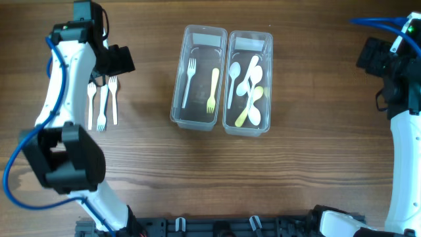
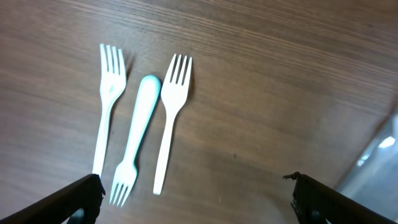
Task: Pack container
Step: 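Lower left gripper to the forks and grasp a white fork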
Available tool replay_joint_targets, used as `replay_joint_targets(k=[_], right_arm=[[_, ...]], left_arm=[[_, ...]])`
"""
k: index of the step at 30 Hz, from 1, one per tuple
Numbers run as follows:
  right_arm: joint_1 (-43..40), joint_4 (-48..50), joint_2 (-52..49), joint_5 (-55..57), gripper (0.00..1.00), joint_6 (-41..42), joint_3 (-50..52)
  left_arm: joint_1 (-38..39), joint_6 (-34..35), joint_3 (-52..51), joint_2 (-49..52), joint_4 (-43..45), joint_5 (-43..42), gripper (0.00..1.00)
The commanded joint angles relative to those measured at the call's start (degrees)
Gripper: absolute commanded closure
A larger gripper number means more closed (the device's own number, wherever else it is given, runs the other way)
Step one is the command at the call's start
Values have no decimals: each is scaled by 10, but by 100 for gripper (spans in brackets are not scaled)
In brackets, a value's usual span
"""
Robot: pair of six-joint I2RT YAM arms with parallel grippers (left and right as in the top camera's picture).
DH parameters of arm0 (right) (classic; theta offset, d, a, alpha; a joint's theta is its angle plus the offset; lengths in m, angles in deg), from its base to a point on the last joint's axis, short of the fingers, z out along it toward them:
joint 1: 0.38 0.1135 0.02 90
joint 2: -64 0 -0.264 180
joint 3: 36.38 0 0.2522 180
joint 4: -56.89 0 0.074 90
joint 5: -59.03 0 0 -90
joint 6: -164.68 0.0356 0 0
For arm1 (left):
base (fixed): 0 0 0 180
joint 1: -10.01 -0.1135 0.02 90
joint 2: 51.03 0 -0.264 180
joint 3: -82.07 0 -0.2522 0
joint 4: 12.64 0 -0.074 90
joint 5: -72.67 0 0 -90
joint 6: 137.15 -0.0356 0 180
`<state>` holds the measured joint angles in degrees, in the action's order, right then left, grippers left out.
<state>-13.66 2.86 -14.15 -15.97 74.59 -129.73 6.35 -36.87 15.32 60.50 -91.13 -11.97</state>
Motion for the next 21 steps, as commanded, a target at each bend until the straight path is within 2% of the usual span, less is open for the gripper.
replay_joint_targets(k=[1,7,14,18,21], right_arm=[[-1,1,7,-5,0,4,-7],[-1,1,7,-5,0,4,-7],[-1,1,7,-5,0,4,-7],[-1,1,7,-5,0,4,-7],[-1,1,7,-5,0,4,-7]], left_arm=[[-1,14,-3,37,16,7,1],[-8,73,-7,62,37,7,1],[-8,0,-92,64,119,7,2],[-8,-12,-135,65,159,7,3],[-8,-31,-155,65,177,7,9]])
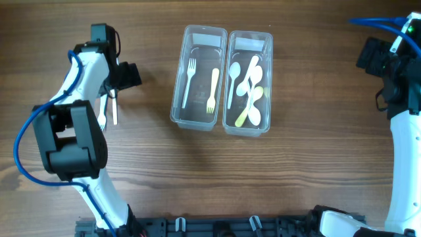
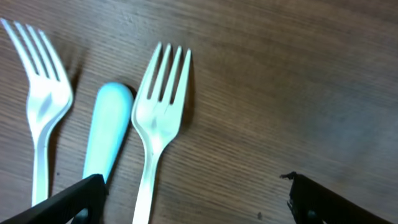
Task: Pack container
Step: 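Lower left gripper to the forks and grasp a white fork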
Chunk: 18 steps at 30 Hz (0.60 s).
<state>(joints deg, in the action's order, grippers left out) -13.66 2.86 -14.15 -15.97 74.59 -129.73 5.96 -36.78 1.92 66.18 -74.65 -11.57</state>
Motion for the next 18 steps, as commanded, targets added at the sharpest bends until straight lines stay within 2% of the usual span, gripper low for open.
replay_joint_targets(k=[1,13,14,15,17,18], right_arm=[[-1,1,7,-5,0,5,-7],[-1,1,7,-5,0,4,-7],[-1,1,7,-5,0,5,-7],[-1,1,7,-5,0,4,-7],[-1,1,7,-5,0,4,-7],[-1,1,7,-5,0,4,-7]], left_arm=[[-4,-41,-26,8,18,3,11],[-6,-60,-104,8,91,1,10],[-6,-61,-108,8,95,1,16],[-6,-66,-113,8,98,-5,27],[-6,-70,-119,8,100,-16,71],[-6,-70,-119,8,99,-20,87]])
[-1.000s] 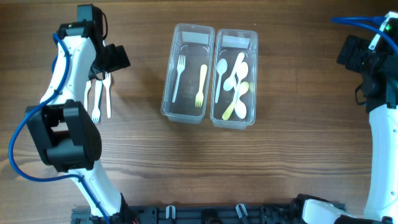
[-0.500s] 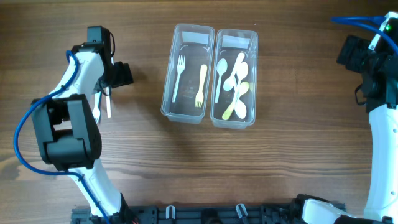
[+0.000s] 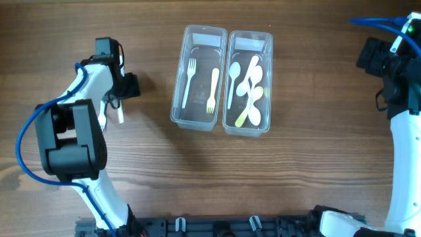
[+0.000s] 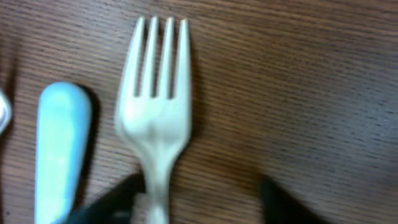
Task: Pack container
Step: 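Lower left gripper to the forks and grasp a white fork, then carry white fork into left container and open left gripper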
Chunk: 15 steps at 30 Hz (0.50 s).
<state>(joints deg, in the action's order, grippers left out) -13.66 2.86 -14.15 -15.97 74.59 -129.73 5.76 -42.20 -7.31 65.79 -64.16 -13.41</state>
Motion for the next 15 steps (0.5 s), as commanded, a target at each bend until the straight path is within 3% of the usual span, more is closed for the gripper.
replay_joint_targets(k=[1,2,9,15], right_arm=[[-1,1,7,-5,0,4,-7],[-1,1,7,-5,0,5,-7],[-1,1,7,-5,0,5,-7],[-1,1,7,-5,0,5,-7]], left_arm=[[-4,-15,-27,12,-6,-10,91],[-4,-15,-26,12,-8,-26,95],[-4,-15,-26,-12,-9,-107,96],[-3,-9,15,-152,-47,-171,96]])
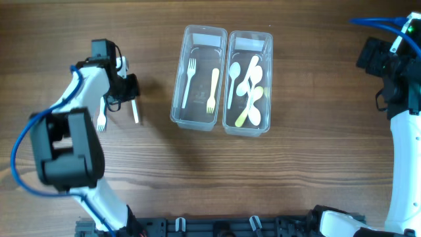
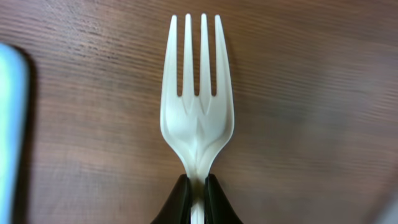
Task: Pack container
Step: 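Carry white fork into left container and open left gripper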
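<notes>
My left gripper [image 2: 198, 182] is shut on the neck of a white plastic fork [image 2: 199, 112], tines pointing away from the wrist. From overhead the left gripper [image 1: 129, 92] sits left of the containers, and the fork's handle [image 1: 135, 112] sticks out below it. The left clear container [image 1: 176, 99] holds a white and a yellow fork. Beside it, the right clear container [image 1: 268, 99] holds several spoons. My right arm [image 1: 395, 72] stays at the far right edge; its jaws cannot be made out.
A light blue fork handle [image 2: 9, 124] lies on the wood just left of the held fork. Another white fork [image 1: 101, 120] lies on the table under the left arm. Blue cables run along both arms.
My left gripper has shut on the white fork's neck. Overhead, the fork's handle now points down and right, farther right than before. The right arm has not moved.
My left gripper hung open above three forks lying side by side, two white and one light blue. At each later moment it was closer to the rightmost white fork, until the jaws flanked its neck. Now they are shut on it.
</notes>
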Available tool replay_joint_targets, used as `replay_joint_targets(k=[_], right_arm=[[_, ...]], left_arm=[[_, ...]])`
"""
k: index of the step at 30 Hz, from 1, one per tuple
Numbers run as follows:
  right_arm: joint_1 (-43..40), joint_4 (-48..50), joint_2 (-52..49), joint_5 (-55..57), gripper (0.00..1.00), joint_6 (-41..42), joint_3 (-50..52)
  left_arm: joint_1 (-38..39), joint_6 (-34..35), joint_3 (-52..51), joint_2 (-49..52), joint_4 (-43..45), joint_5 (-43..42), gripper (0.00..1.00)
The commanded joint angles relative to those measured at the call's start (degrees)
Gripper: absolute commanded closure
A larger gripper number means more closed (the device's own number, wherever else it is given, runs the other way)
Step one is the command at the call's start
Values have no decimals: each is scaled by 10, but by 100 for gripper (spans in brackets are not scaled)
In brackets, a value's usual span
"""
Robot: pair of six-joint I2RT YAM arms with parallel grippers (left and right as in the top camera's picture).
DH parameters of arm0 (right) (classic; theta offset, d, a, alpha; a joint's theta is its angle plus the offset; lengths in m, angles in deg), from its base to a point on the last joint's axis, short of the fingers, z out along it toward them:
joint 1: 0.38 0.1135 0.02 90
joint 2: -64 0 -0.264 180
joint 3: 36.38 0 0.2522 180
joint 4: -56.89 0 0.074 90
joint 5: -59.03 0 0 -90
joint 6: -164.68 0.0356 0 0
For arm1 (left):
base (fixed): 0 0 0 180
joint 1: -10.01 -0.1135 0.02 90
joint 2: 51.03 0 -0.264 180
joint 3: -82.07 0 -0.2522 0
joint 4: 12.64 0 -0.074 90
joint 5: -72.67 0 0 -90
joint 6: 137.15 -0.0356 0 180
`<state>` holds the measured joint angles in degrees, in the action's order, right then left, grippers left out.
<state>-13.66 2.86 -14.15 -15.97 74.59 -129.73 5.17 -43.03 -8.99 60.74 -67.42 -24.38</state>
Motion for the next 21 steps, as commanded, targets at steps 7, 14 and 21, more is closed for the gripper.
replay_joint_targets(k=[7,14,21], right_arm=[[-1,1,7,-5,0,4,-7],[-1,1,7,-5,0,5,-7],[-1,1,7,-5,0,5,-7]], left_arm=[[39,58,45,-291,-6,-170,96],[214,-14,44,-259,25,-147,96],[300,12,44,-118,84,-50,96]])
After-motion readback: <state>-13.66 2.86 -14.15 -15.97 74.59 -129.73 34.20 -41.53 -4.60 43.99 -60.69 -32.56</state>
